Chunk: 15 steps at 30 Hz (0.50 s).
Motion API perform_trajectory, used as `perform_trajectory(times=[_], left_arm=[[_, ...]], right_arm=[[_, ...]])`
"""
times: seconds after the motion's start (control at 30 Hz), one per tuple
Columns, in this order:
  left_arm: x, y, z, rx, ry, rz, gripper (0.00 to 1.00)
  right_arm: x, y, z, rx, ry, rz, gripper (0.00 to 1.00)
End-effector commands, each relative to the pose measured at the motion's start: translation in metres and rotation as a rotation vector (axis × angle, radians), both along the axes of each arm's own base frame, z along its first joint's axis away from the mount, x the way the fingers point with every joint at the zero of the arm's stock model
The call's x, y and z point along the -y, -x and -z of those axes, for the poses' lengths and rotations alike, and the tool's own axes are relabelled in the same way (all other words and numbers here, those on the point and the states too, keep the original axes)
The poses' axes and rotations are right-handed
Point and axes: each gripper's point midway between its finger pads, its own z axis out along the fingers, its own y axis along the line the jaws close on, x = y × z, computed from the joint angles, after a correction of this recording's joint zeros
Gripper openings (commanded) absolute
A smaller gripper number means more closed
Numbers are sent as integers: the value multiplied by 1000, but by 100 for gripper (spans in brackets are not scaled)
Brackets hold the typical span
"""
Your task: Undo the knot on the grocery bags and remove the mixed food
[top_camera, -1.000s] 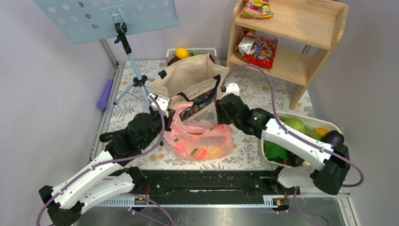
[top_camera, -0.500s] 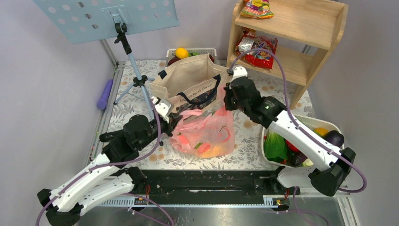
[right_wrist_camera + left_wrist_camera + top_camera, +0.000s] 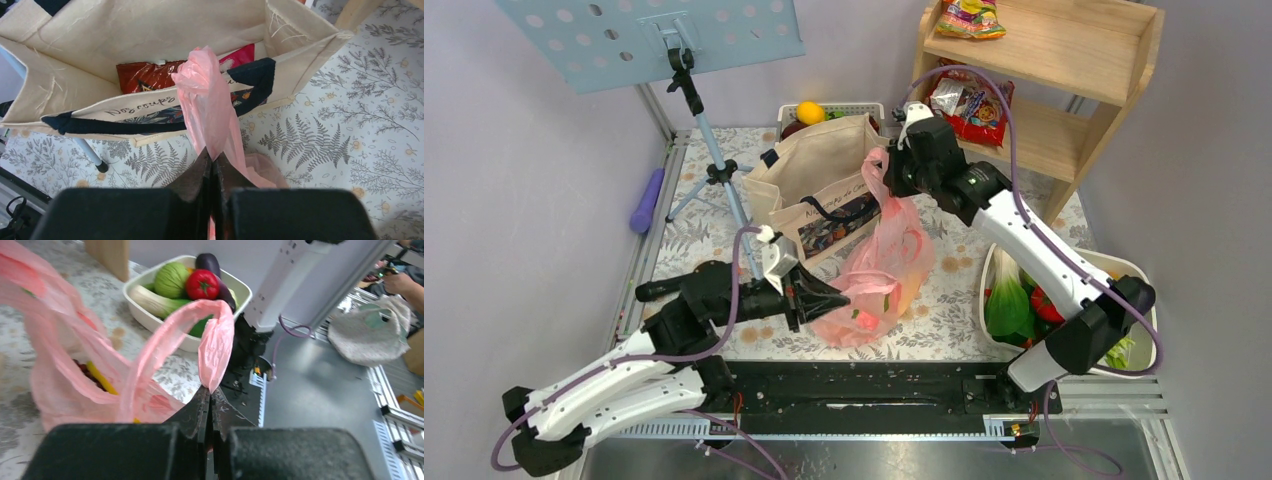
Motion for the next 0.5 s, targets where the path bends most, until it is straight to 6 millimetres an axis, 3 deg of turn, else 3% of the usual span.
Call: perform_trajectory(times=[0.0,0.1,0.17,0.23,0.3,0.47], left_arm=[[12,23,11,-74,9,122,7],[7,24,20,-86,-49,111,32],[-2,24,14,-67,-70,89,56],[-13,23,1,-42,-84,56,72],[-25,21,-18,-15,-87,13,82],[-47,5,-60,24,-62,-135,97]], right_arm=[[-9,-6,-20,26,-59,-24,13],[-5,7,-18,8,-81,-30,50],[5,19,-22,9,-99,-16,70],[16,35,-28,17,-123,-2,87],[26,50,-27,6,-139,11,94],[45,78,-18,-32,-193,58,98]])
